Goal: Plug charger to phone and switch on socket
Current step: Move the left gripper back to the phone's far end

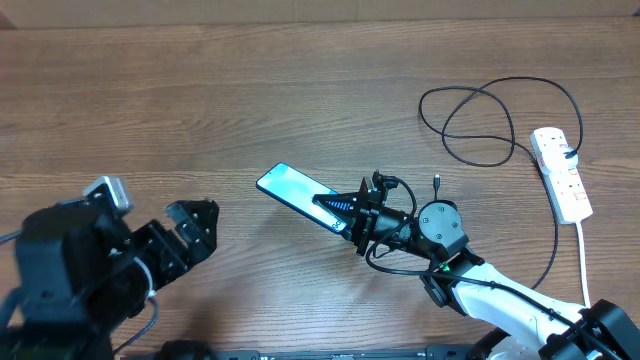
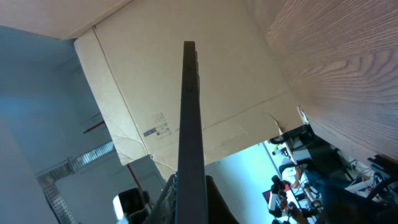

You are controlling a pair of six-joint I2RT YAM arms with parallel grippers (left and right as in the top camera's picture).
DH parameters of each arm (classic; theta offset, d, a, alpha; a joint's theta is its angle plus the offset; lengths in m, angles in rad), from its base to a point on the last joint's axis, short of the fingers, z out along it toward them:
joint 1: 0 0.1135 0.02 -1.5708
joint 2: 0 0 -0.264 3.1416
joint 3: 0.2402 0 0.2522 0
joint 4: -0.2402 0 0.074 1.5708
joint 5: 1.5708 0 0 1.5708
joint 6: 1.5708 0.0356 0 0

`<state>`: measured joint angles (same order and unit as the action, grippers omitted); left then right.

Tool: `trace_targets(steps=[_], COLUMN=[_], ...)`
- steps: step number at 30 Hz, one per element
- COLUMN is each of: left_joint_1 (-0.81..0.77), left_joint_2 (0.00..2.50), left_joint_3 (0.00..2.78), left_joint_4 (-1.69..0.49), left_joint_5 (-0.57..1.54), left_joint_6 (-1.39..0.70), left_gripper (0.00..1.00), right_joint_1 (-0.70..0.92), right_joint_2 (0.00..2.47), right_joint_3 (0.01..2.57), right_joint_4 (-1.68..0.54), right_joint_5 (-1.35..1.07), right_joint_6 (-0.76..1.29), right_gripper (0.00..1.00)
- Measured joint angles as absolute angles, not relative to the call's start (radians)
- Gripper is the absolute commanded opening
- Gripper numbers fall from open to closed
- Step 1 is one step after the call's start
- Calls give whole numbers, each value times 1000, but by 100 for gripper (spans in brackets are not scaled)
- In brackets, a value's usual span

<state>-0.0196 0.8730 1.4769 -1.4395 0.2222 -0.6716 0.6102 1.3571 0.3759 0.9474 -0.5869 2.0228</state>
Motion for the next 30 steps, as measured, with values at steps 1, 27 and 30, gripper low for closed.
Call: trace_targets(steps=[1, 27, 30], left_joint_1=[-20, -109, -179], left_joint_2=[873, 1138, 1173], left_joint_3=[1449, 973, 971], left_joint_4=[-1431, -819, -709], left_joint_5=[235, 672, 680], left_joint_6=[-701, -1112, -1159], left_gripper=[100, 94, 93], right_joint_1=[610, 611, 611], right_joint_2=[1357, 1357, 1357], right_joint_3=[376, 376, 376], right_joint_4=[941, 836, 803], right_joint_5=[-587, -587, -587], right_joint_6=[2023, 2022, 2023], right_gripper=[4, 4, 4])
